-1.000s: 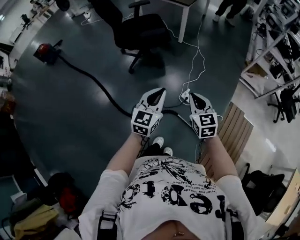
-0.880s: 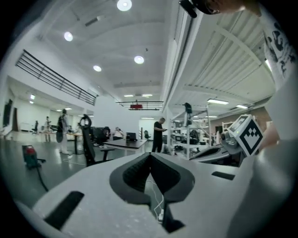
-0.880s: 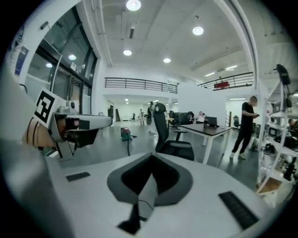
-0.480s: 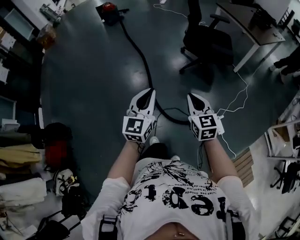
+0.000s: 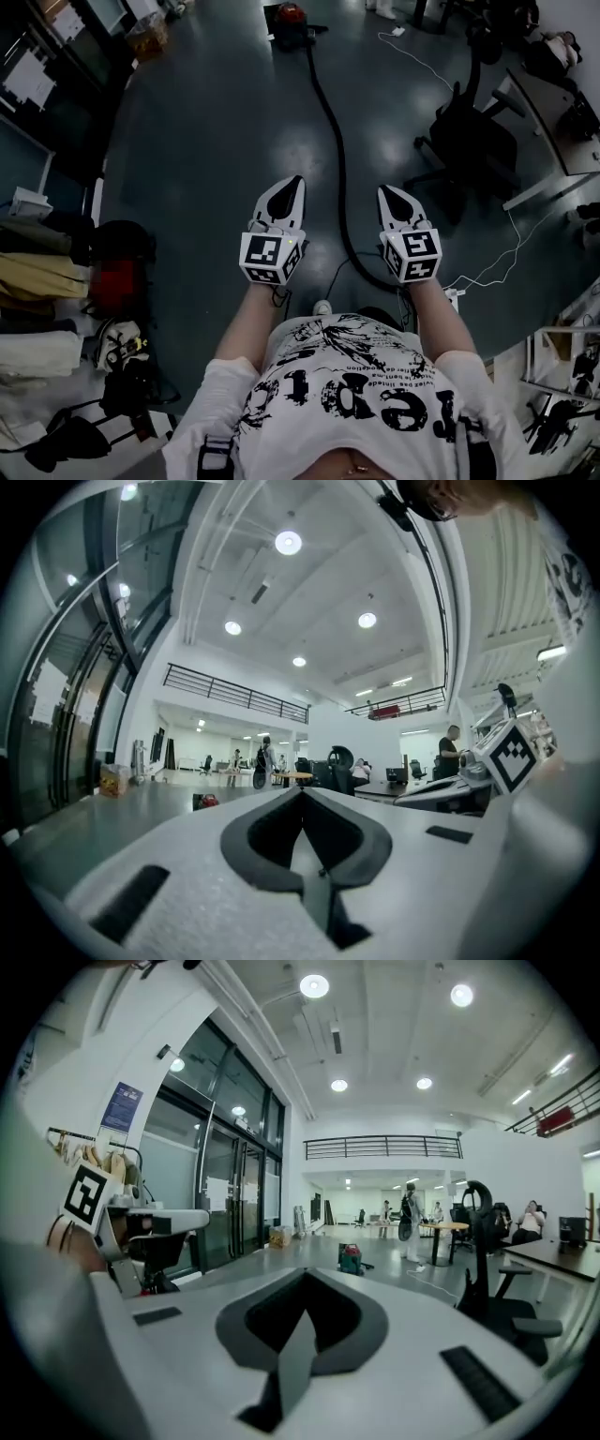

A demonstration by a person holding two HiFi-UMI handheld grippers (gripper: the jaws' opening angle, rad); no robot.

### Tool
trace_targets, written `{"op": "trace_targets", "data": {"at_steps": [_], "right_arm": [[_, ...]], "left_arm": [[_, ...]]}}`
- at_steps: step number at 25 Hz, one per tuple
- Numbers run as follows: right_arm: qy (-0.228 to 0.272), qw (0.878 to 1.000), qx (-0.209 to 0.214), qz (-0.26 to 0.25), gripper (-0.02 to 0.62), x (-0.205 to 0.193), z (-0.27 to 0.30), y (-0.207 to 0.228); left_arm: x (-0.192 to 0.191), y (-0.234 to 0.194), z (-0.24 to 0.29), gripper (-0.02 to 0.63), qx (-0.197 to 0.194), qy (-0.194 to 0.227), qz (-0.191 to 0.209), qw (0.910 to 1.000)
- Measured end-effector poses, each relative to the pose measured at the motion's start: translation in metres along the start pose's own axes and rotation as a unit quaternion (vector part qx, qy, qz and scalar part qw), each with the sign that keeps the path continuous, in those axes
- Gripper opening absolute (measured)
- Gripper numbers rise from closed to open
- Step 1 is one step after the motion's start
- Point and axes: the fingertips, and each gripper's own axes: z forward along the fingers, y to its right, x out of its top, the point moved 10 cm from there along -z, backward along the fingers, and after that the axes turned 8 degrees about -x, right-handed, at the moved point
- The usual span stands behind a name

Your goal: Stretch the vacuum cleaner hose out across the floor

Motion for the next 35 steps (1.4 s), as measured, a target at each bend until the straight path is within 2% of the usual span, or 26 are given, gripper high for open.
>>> {"op": "trace_targets", "data": {"at_steps": [2, 6, 10, 17, 24, 32, 35], "right_arm": [[0.001, 1.000, 0.012, 0.004, 0.003, 0.008, 0.020, -0.006], [0.019, 0.999, 0.029, 0.000, 0.003, 0.016, 0.050, -0.008], [0.016, 0.999, 0.038, 0.006, 0.003, 0.019, 0.079, 0.017], [0.031, 0.997, 0.061, -0.018, 0.003, 0.032, 0.112, 0.060], [0.025, 0.997, 0.071, -0.020, 0.003, 0.031, 0.129, 0.088], [0.030, 0.996, 0.084, -0.025, 0.003, 0.029, 0.145, 0.092], [0.030, 0.996, 0.086, -0.026, 0.003, 0.028, 0.145, 0.095]], "left_arm": [[0.003, -0.013, 0.004, 0.005, 0.000, -0.005, -0.015, 0.9999], [0.005, -0.030, 0.019, 0.005, 0.027, -0.013, -0.008, 0.9995], [0.005, -0.038, 0.040, 0.005, 0.058, -0.012, -0.017, 0.9981], [0.006, -0.038, 0.073, 0.005, 0.076, -0.005, -0.023, 0.9968], [0.001, -0.036, 0.099, 0.005, 0.095, -0.015, -0.029, 0.9949], [-0.002, -0.041, 0.114, 0.005, 0.109, -0.030, -0.005, 0.9935], [-0.003, -0.041, 0.116, 0.005, 0.115, -0.028, -0.009, 0.9929]]}}
